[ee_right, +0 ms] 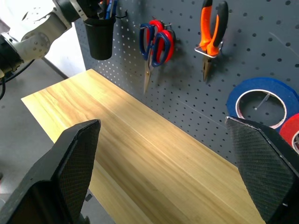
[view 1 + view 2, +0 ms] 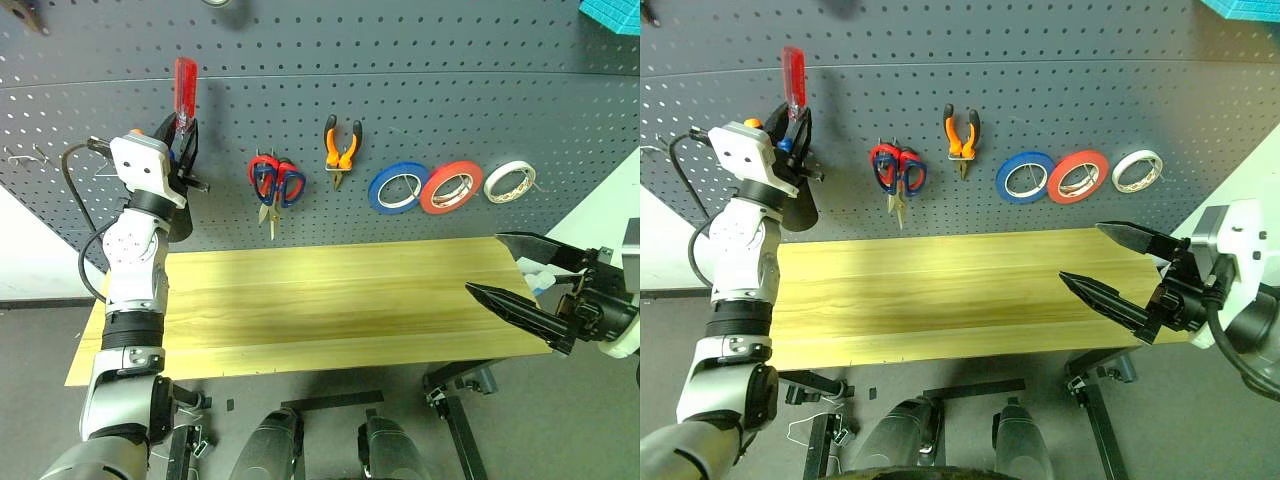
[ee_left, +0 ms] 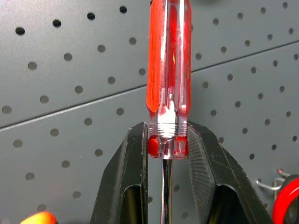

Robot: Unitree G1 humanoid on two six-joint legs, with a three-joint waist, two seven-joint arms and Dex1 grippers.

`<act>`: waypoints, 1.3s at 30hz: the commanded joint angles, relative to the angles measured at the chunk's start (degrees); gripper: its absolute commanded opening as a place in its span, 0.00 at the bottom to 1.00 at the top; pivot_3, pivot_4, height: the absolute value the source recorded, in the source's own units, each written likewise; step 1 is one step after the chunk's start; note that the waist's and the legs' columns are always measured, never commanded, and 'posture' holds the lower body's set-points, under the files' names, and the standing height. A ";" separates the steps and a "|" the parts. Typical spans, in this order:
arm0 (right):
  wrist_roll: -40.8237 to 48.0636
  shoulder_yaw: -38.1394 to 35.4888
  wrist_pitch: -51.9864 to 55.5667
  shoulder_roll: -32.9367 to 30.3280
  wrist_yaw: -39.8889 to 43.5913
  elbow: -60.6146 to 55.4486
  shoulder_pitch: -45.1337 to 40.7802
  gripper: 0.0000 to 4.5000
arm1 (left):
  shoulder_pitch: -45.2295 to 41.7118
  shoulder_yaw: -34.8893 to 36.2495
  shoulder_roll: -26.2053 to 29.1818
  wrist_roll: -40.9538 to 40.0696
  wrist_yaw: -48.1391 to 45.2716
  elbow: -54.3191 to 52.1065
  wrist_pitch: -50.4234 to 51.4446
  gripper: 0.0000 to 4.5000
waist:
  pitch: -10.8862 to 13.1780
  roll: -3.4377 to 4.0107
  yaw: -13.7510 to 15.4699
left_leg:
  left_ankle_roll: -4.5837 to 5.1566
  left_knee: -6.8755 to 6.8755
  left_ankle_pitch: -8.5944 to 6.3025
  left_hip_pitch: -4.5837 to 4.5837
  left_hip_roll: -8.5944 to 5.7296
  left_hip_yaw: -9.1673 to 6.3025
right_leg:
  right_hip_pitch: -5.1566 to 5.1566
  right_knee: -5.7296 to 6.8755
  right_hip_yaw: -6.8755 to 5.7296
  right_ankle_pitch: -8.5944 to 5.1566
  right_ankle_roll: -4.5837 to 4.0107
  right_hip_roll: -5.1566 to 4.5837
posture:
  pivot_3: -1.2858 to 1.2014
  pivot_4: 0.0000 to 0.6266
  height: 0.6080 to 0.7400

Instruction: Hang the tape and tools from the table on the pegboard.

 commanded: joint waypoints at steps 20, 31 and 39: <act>-4.66 3.16 -1.57 -0.46 1.39 2.13 -4.22 1.00 | 4.11 5.35 3.36 5.23 14.59 -10.09 3.24 0.76 | 0.13 -0.02 0.24 | -0.02 -0.25 0.00 0.02 -0.01 0.01 | -0.05 -0.14 0.00 0.00 0.00 -0.01 | 0.50 0.28 1.00; -7.28 4.66 -2.61 0.28 2.24 2.95 -5.85 1.00 | 1.42 2.06 3.24 7.95 14.63 -10.73 1.56 1.00 | 0.09 -0.02 0.24 | -0.09 -0.47 0.05 0.02 -0.02 0.06 | -0.19 -0.13 0.00 0.00 0.01 0.02 | 0.50 0.22 1.00; -11.60 8.75 -6.41 2.12 1.79 4.08 -9.89 1.00 | -6.74 -2.25 1.69 1.39 4.75 -12.26 1.99 1.00 | -1.19 -0.07 0.18 | -0.26 -0.47 0.16 0.02 -0.08 0.10 | -0.22 -0.09 -0.07 0.04 0.08 0.06 | 0.51 0.05 1.00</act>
